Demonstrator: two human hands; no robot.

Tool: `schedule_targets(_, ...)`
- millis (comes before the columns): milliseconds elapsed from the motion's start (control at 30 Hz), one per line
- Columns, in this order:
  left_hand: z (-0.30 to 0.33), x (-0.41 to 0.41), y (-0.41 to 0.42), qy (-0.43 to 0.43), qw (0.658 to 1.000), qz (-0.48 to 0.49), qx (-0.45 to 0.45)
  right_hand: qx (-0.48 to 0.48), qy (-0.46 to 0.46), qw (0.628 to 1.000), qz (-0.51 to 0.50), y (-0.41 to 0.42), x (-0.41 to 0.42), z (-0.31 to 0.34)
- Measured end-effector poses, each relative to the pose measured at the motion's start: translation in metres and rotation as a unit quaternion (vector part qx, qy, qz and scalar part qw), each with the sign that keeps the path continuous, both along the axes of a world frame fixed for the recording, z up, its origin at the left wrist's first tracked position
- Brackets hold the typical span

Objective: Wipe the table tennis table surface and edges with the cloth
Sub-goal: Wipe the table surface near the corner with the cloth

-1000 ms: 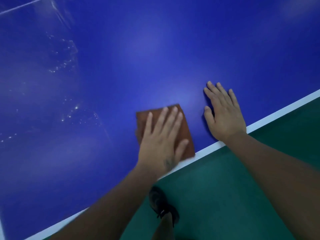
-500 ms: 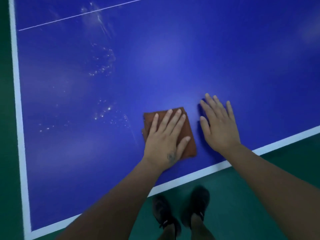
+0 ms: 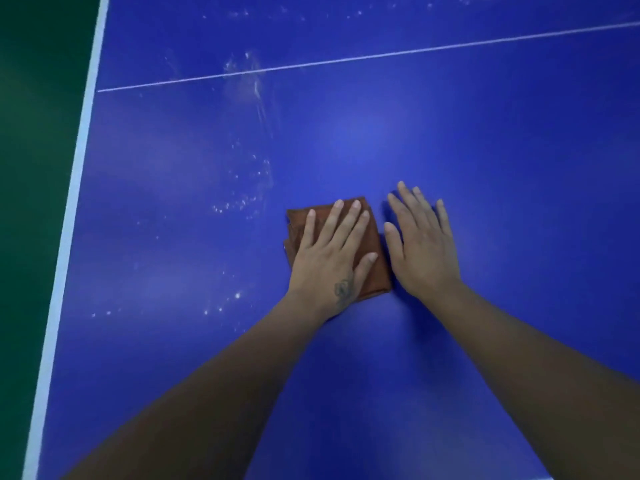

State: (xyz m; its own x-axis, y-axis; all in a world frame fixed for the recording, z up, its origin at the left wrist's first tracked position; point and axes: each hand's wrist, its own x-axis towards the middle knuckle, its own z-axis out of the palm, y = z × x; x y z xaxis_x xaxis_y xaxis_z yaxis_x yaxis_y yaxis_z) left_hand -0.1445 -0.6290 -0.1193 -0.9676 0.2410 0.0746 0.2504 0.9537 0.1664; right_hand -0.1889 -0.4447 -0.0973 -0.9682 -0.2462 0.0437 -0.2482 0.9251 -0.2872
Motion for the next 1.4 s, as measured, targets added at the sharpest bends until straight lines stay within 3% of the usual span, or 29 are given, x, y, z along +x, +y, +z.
schedule_targets(167, 0.003, -0.079, 0.000, -0.013, 0.998, 0.057, -0.029, -0.013, -0.008, 1.000, -0.016, -0.005, -0.089, -0.002)
schedule_targets(367, 0.002, -0.160, -0.011, -0.033, 0.991, 0.131, -0.003, -0.001, -0.018, 1.000, -0.010, -0.029, -0.145, -0.010)
schedule_targets(633, 0.008, -0.260, -0.023, -0.060, 0.991, 0.119, -0.016, 0.038, -0.001, 0.999, -0.007, -0.045, -0.163, -0.020)
schedule_targets(800, 0.013, -0.310, -0.008, -0.063, 0.996, 0.052, -0.018, 0.076, -0.001, 0.997, -0.012, -0.047, -0.165, -0.021)
schedule_targets(1033, 0.005, -0.328, -0.030, -0.050, 0.997, 0.062, -0.009, 0.080, 0.004, 0.997, -0.011, -0.048, -0.165, -0.020)
schedule_targets(1400, 0.004, -0.286, -0.157, -0.053, 0.973, 0.226, 0.005, 0.004, 0.017, 0.999, -0.028, -0.086, -0.166, -0.012)
